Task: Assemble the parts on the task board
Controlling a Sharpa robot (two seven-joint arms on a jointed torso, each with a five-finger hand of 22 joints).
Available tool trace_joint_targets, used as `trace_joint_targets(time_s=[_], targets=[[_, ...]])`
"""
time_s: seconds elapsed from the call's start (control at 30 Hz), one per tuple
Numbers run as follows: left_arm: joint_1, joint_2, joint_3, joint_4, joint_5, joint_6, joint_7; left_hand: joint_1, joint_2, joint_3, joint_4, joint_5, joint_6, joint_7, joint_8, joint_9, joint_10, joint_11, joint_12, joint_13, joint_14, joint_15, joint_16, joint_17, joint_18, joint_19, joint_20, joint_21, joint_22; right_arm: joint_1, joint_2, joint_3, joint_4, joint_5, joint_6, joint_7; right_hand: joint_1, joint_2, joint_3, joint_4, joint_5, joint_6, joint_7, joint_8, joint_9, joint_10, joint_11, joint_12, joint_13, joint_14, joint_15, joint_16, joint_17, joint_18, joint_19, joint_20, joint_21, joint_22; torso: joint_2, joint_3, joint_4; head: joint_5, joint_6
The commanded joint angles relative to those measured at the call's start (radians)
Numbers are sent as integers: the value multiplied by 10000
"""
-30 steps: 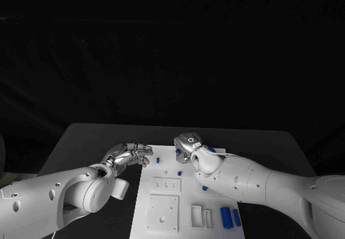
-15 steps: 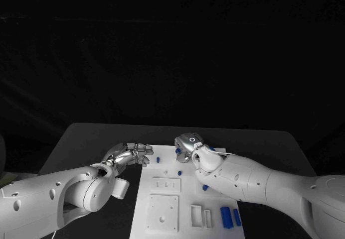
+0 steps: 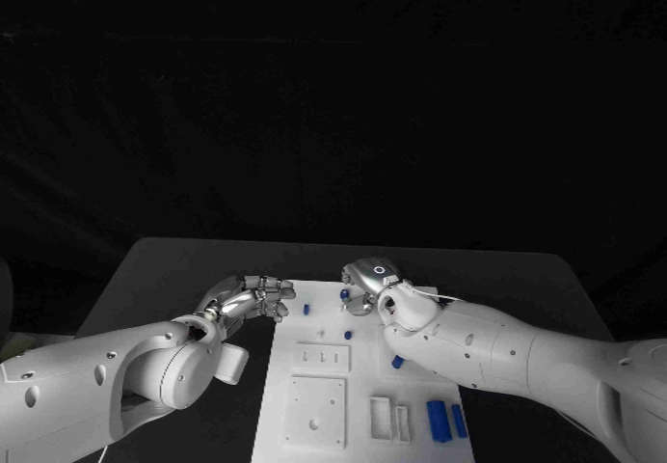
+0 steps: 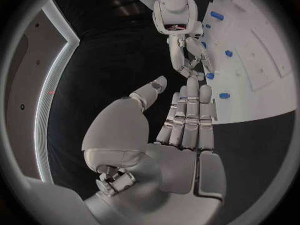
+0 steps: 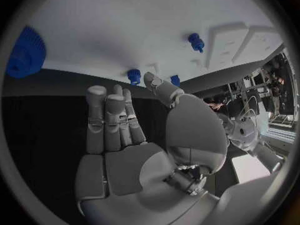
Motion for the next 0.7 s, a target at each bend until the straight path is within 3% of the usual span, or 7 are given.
trace_joint_targets(time_s=[0.03,0.13,0.23,0.37,0.5,0.6,0.7], targets=[[18,-23,8,46,-6,116,65,-96,-42,13,-56,50,-68,25,-57,11,-6,57,-63,1,-18,57,-36,13,213,-13,-62,33,-15,49,-221,34,337,266,-219,230,-34,-32,-65,2,-17,-50,11,-40,-13,-60,-25,5,-21,1,74,-31,-18,698,-38,-6,-57,112,-2,10,-12,2,33],[21,-71,9,65,-6,111,71,-96,-42,13,-57,50,-68,25,-58,11,-6,57,-63,1,-18,57,-37,13,213,-13,-61,33,-16,121,-627,177,891,413,-217,256,-15,-31,-57,7,-16,-42,11,-35,-14,-37,-30,17,-35,2,68,-28,-20,698,-32,-8,-61,109,2,11,-20,-3,76],[37,-143,11,85,-8,93,75,-96,-42,15,-58,50,-68,24,-58,11,-7,57,-64,1,-19,57,-37,13,213,-14,-61,33,-16,215,-1251,496,1639,706,-51,331,170,-17,93,35,-15,31,-17,6,-5,196,-98,113,-40,15,4,-12,-28,698,2,-27,-72,95,-4,13,-54,-1,120],[52,-209,11,109,-37,95,81,-95,-42,15,-58,50,-68,24,-57,11,-7,57,-64,1,-19,57,-37,13,213,-14,-61,33,-16,365,-1955,747,2288,1051,189,474,203,-17,117,42,-16,39,-21,11,-6,236,-112,123,-47,18,-9,-8,-30,698,12,-29,-73,93,-4,37,-138,35,169],[53,-234,11,99,-37,72,106,-98,-30,30,-68,48,-7,64,-23,30,201,36,45,48,-14,54,-37,22,214,-17,-62,45,-17,471,-2549,881,2648,1515,470,642,500,0,208,-8,-17,35,-18,13,-8,1167,-421,613,201,75,-313,68,-8,698,88,-65,-2,136,-11,68,-203,54,199],[53,-231,11,78,-37,68,114,-97,-33,32,-73,48,-8,62,-24,31,198,35,42,46,-14,54,-37,23,214,-17,-62,47,-17,491,-2894,1133,2714,1933,1188,711,554,-12,102,-21,-17,-50,-63,-29,-26,1814,-620,1017,523,53,-494,76,-7,698,85,-93,19,159,-19,103,-251,72,223],[52,-249,9,84,-37,71,120,-99,-39,37,-85,49,-21,52,-31,30,168,35,21,35,-14,54,-39,26,213,-18,-62,52,-19,491,-3144,1189,2681,2157,1494,786,457,5,-159,16,-3,-224,-183,-131,-71,2496,-759,1628,1138,88,-607,129,17,698,156,-133,59,167,-18,126,-268,83,237]])
